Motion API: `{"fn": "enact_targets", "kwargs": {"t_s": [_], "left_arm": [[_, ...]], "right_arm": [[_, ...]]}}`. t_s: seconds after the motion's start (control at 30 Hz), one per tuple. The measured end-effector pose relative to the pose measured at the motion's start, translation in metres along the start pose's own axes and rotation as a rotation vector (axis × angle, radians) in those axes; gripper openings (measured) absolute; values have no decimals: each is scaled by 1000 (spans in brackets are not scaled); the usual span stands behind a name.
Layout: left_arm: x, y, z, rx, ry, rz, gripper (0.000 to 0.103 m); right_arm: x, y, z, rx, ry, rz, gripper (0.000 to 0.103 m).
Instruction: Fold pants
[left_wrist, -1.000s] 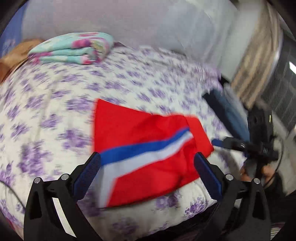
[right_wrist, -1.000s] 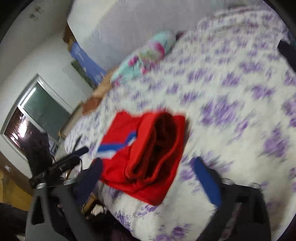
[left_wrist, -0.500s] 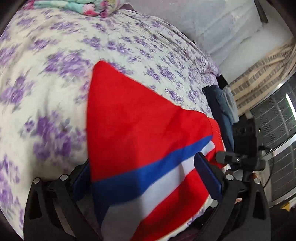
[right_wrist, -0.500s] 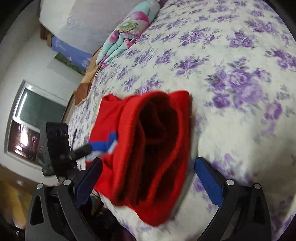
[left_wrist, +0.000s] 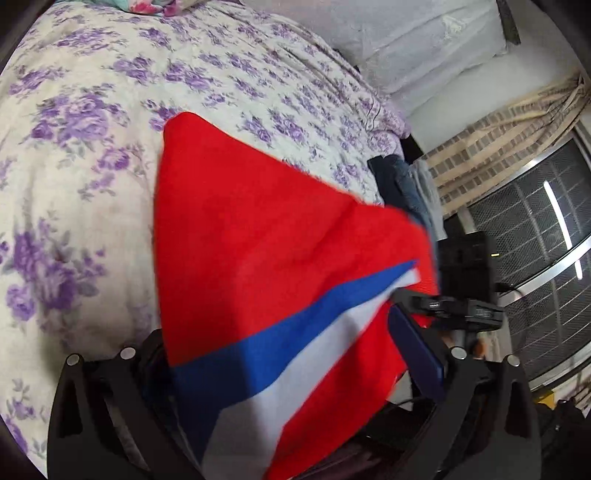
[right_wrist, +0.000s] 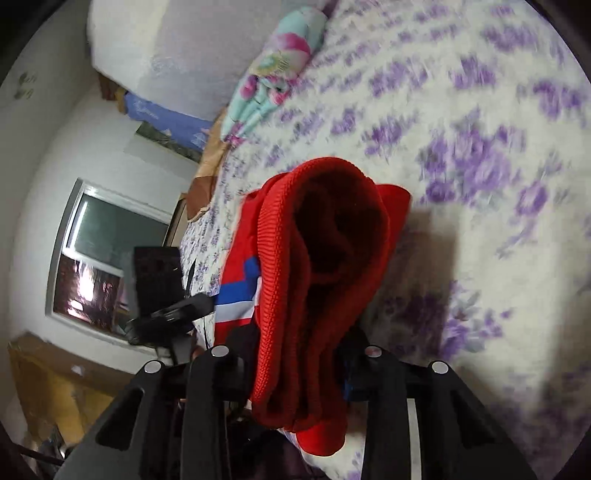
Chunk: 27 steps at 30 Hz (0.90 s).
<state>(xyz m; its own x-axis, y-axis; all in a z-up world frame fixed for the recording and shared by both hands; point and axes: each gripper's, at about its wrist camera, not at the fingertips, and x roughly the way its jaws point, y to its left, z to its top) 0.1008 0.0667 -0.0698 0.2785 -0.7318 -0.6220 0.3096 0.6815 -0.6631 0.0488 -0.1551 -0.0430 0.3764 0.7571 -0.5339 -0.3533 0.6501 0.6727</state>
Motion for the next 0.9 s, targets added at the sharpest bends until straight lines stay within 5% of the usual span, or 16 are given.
{"fn": "enact_targets", "kwargs": {"t_s": [0.13, 0.33, 0.43, 0.53, 0.6, 0.9], "left_arm": [[11, 5, 7, 15, 16, 85, 98], [33, -13, 3, 95, 43, 154, 99], [18, -5, 6, 17, 8, 35, 93], [0, -12, 3, 11, -9, -43, 64], [-7, -21, -2, 7, -7, -73, 56], [-6, -35, -12, -21, 7, -120, 49]], "right_arm": [[18, -29, 0, 86, 96, 19, 37], [23, -31, -4, 68, 89, 77, 45], [17, -31, -5, 81, 56, 91, 34], [4, -23, -8, 74, 24, 130, 33], [-13, -15, -11, 55, 5, 165, 33], [-41, -19, -22, 43, -5, 194, 33]]}}
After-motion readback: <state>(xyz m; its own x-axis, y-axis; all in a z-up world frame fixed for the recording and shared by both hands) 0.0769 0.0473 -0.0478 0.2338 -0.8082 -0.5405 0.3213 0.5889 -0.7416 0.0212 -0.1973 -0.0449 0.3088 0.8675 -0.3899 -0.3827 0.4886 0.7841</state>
